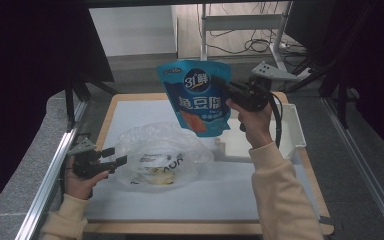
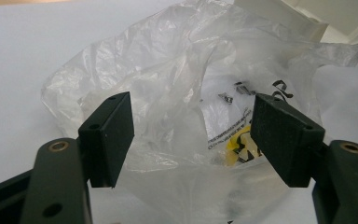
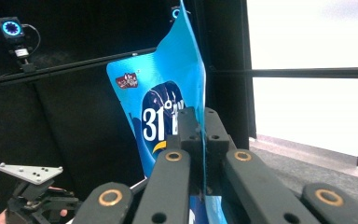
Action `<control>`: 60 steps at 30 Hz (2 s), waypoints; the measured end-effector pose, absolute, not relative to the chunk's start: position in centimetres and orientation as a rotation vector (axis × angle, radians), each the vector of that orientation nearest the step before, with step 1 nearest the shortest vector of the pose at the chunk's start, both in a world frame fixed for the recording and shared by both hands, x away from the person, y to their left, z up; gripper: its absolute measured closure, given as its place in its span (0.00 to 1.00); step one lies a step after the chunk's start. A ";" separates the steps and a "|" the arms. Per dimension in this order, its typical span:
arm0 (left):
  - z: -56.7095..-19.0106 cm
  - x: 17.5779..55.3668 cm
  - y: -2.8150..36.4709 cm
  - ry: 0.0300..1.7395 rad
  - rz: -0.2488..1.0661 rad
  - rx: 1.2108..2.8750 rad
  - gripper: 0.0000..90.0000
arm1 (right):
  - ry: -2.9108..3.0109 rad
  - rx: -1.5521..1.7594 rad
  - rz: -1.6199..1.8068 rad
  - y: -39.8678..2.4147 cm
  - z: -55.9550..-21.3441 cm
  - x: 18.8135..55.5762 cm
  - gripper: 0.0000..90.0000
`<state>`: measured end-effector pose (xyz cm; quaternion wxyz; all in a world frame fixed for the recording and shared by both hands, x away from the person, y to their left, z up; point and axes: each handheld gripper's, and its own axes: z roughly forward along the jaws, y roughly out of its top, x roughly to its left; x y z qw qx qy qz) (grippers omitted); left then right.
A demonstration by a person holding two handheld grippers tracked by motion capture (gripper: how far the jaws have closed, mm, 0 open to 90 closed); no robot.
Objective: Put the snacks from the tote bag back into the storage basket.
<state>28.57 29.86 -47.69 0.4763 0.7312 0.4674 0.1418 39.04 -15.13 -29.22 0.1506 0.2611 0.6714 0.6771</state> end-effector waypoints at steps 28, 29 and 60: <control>-47.7 28.5 29.9 1.144 0.351 1.796 0.34 | 1.832 0.853 1.874 -20.7 -29.7 41.4 0.99; -47.7 28.5 29.8 1.144 0.350 1.796 0.34 | 1.827 0.856 1.870 -21.0 -29.8 41.5 0.99; -47.8 28.6 29.7 1.147 0.350 1.805 0.34 | 1.781 0.976 1.770 -25.0 -32.1 43.6 0.99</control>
